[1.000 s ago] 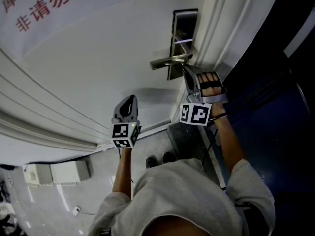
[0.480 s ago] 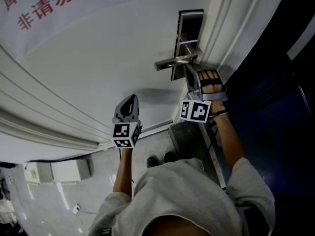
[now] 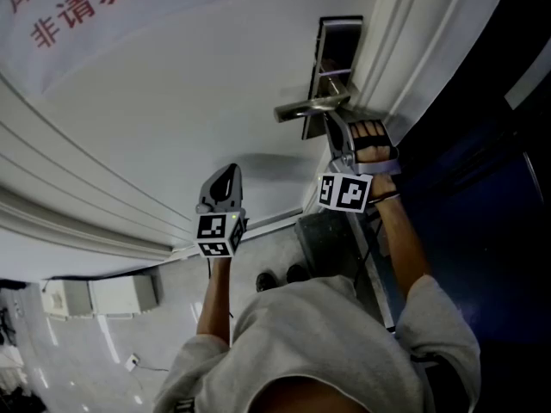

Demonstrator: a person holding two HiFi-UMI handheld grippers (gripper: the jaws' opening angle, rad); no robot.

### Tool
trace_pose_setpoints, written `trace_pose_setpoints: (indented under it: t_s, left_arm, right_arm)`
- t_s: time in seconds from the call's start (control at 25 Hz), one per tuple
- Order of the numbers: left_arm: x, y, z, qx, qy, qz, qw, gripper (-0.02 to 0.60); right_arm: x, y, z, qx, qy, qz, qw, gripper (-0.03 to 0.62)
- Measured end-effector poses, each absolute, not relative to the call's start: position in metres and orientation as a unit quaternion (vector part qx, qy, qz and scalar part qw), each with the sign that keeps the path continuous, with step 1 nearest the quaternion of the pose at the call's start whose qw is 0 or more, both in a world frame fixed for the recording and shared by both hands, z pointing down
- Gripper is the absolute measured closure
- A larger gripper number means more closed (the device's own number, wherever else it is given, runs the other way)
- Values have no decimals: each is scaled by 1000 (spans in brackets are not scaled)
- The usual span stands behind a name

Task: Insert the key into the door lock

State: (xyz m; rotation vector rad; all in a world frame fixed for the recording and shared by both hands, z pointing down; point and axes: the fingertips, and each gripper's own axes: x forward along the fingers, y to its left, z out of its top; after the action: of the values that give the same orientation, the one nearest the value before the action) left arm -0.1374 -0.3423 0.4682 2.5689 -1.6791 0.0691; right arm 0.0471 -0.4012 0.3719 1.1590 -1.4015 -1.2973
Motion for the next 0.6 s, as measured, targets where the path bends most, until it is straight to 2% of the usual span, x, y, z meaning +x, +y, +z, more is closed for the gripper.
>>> trace_pose_setpoints:
  t_s: [0.2,0.28,0.32,0.6]
  left_arm:
    - [-133,-339,465,839,-543,24,32,563]
    - [-133,-337,463,838,-544,24,30,563]
    - [-133,-336,463,838,-544,24,30,563]
    - [-132,-330,461,838,-545,25,27,563]
  right_arm:
    - [47,-401,375,457,-576,-520,435,559]
    - [47,-401,382,448,-595,-502,439,427]
    - [47,-401,383,447,-601,-497,439,414]
    - [50,-393,380,462,-605,-494,420,414]
